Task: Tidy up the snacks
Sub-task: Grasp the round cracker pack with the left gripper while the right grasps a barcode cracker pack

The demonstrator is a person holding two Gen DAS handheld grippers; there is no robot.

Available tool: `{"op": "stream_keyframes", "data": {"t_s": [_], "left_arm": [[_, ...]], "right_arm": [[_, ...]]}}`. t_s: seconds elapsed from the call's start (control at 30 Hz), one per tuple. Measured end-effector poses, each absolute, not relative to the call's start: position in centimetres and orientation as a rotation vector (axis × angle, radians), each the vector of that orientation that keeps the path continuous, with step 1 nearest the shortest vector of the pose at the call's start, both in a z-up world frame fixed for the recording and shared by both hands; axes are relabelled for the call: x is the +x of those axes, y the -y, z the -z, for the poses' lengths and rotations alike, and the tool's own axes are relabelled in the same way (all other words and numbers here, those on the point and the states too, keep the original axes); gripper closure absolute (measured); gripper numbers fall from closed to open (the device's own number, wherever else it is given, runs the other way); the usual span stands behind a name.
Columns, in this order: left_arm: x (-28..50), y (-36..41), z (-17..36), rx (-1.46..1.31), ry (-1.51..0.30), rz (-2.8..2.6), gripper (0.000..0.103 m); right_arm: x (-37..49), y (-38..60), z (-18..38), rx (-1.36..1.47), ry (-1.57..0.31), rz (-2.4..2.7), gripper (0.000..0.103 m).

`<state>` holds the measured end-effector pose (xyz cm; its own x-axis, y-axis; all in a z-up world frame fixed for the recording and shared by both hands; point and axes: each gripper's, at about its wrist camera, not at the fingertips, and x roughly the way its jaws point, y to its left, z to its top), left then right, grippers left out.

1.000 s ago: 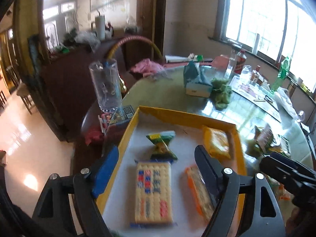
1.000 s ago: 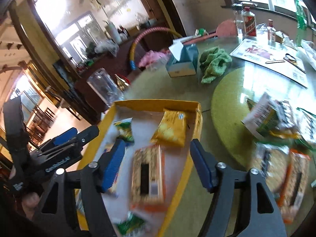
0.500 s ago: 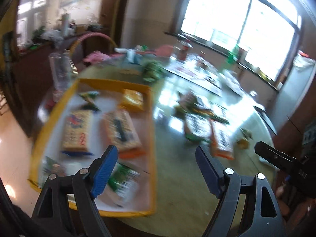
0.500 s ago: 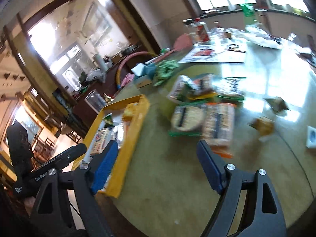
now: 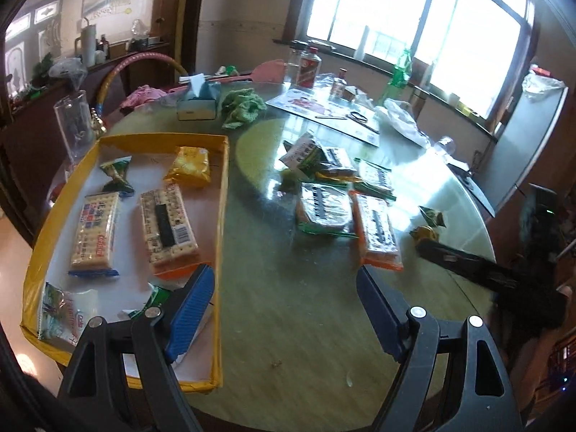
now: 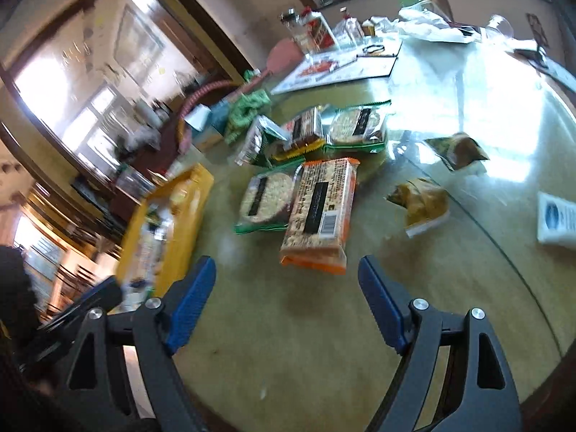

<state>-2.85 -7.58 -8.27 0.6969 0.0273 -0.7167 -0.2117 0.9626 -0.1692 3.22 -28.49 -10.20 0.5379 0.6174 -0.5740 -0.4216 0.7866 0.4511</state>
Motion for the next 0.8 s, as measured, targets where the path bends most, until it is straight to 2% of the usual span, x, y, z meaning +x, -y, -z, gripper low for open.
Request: {"op": "stream_keyframes", "data": {"t_s": [0.1,0.3,0.4,0.47,0.5,0.8], "left_arm": [[-2.7,7.3,8.4,-0.259,-0.792,-0.131,0.022],[-2.1,6.9,9.0,-0.24,-0.806,-0.143,0.022],[-1.4,6.7,9.3,-0.253,-0.819,-0.134,0.022],[-0.8,6.8,9.4,-0.251,-0.825,-0.124,0.022],[-0.2,7.0,9.7,-0.25,-0.84,-0.116,0.022],[7.0,8.4,12.4,-0.266,-0.97,-0.071,0.022]], "right_arm": [[5.8,25.8,11.4,0.174,-0.825,-0.567,0.025],[10.7,22.4,12.1,0.069,-0.871,-0.422,0.025],[11.7,21.3,12.7,-0.011,-0.877,-0.349,0.032],[11.5,21.0,13.0,-0.047,-0.865,-0.352,0.036],[11.2,21.0,13.1,-0.063,-0.863,-0.364,0.042],[4.5,27.0,14.5,-0.015,-0.829,-0.401,0.045]]}}
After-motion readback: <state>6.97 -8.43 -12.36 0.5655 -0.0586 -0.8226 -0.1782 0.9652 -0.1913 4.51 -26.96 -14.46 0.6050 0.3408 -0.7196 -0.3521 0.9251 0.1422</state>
